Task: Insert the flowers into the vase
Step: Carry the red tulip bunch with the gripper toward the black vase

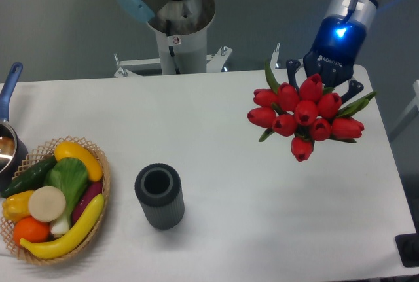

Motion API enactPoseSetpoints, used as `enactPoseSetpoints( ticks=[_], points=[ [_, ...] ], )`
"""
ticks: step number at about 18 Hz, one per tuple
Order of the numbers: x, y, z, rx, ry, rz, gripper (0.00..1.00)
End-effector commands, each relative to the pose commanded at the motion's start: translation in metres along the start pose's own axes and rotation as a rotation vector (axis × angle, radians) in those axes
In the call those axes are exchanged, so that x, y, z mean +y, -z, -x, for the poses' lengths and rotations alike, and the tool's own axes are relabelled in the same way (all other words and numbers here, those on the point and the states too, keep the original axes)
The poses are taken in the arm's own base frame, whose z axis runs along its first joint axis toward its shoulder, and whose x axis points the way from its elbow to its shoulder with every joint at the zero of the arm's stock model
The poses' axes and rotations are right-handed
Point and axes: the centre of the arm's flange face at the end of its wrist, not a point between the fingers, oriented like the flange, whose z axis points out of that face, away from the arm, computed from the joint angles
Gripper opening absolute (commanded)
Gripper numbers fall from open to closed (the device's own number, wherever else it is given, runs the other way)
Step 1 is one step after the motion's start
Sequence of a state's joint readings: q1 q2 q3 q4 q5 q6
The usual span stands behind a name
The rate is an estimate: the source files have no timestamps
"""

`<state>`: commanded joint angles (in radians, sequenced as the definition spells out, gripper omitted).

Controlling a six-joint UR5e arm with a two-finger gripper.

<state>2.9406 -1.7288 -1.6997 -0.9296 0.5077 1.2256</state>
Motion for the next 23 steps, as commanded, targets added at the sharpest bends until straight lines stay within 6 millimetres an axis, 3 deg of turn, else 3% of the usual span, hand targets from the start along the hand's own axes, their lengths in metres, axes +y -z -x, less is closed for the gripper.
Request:
enactPoseSetpoints(
  ticks=[14, 17, 20, 23],
  points=[
    [-0.007, -0.011, -0.011, 0.036, -0.011, -0.057, 0.28],
    [-0.017, -0.023, -0.016, 0.062, -0.039, -0.084, 0.28],
    [-0.009, -0.042, -0.021, 0.107, -0.064, -0.175, 0.28],
    [-0.014, -0.061, -0.028, 0.160, -0.093, -0.257, 0.28]
  ],
)
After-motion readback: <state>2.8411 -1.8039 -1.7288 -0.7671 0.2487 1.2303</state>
